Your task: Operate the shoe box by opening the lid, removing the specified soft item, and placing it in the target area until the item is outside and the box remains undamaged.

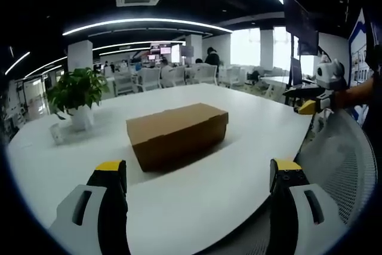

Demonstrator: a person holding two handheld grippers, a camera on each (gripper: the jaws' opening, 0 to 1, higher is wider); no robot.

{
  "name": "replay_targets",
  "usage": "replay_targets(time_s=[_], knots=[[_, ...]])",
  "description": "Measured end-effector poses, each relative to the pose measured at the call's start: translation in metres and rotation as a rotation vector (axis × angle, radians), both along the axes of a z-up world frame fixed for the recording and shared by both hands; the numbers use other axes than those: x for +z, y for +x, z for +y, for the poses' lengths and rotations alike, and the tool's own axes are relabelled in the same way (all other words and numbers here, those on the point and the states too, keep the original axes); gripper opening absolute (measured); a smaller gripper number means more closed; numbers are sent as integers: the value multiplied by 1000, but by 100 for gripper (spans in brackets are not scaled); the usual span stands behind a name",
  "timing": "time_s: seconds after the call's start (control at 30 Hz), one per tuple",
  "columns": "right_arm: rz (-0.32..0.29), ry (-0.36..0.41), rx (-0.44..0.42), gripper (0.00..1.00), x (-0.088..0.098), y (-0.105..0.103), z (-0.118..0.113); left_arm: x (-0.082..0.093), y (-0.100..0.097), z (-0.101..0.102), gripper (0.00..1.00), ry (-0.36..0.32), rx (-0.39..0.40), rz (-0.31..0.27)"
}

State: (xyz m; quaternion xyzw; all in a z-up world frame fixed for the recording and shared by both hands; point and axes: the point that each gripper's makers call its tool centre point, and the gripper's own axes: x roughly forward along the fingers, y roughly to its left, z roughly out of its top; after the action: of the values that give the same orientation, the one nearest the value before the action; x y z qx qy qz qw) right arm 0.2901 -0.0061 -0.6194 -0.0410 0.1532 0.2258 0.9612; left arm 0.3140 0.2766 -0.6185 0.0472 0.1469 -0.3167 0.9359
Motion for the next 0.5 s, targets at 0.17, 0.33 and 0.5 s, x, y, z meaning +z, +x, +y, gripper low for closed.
replay_targets(time_s=[0.17, 0.33, 0.5], knots=[[-1, -4, 12, 98, 2, 4, 1, 0, 5, 2, 99, 3, -6, 5], [4, -8, 28, 97, 2, 9, 0, -1, 11, 4, 99, 9, -8, 5], [7, -16, 41, 96, 1, 16, 1, -5, 18, 7, 99, 8, -3, 11]])
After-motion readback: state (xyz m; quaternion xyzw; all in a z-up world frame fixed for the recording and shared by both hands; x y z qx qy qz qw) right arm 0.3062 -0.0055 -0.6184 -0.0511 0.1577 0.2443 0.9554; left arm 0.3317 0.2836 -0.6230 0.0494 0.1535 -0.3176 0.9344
